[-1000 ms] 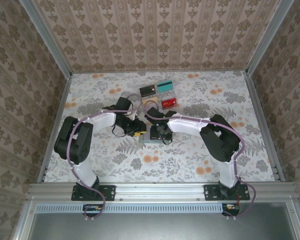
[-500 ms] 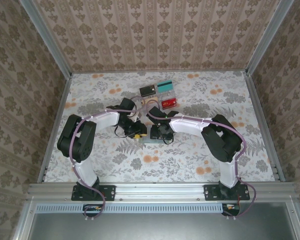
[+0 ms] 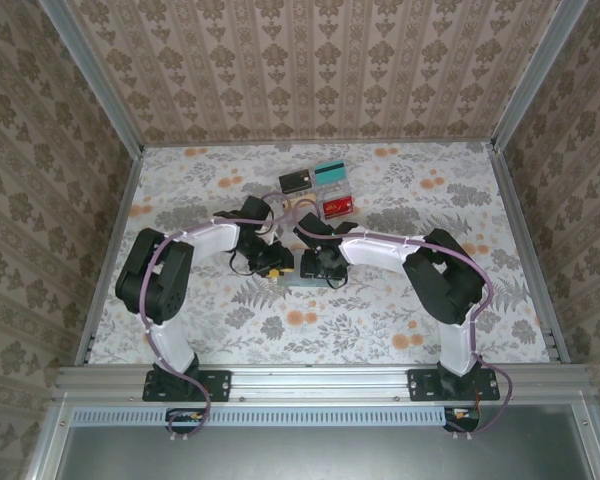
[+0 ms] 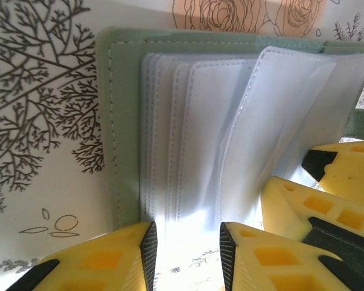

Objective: Take the credit cards out of the card holder

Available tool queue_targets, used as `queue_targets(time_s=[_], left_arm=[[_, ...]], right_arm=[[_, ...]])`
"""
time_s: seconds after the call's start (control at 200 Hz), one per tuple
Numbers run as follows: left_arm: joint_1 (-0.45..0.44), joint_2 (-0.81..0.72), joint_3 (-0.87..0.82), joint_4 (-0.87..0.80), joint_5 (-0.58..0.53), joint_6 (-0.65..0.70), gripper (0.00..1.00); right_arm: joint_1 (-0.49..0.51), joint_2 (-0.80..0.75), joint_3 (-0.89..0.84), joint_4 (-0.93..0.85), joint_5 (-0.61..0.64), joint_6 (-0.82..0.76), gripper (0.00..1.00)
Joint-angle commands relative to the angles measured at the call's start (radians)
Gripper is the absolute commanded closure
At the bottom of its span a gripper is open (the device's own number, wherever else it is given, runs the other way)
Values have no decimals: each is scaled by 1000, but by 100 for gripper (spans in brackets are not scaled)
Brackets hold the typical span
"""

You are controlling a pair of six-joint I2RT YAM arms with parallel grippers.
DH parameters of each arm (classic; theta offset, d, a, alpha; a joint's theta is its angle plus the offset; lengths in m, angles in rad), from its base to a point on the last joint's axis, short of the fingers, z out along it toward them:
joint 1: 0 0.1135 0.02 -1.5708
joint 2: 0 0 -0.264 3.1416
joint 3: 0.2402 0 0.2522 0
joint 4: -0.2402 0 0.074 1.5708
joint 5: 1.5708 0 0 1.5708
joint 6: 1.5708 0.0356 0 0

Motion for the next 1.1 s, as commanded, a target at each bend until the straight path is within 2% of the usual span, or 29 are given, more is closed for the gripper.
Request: queue_targets(time_s=[0.0, 0.22, 0.585, 0.86, 0.985, 1.095], left_arm=[[-13, 32, 27, -12, 31, 15, 65], [-15, 47, 36, 1, 53, 14, 66], [-6, 37, 42, 20, 89, 25, 79], [12, 14, 36, -3, 66, 59, 100], [18, 5, 28, 10, 84, 56, 100], [18, 9, 19, 52, 139, 34, 91]], right_arm=[[-5, 77, -55, 33, -27, 22, 45], [-6, 76, -61, 36, -27, 24, 45], [-8, 53, -75, 54, -28, 25, 45], [-20, -42, -93, 88, -21, 5, 44], [-34, -126, -127, 145, -26, 3, 41], [-47, -210, -174, 213, -32, 12, 36]])
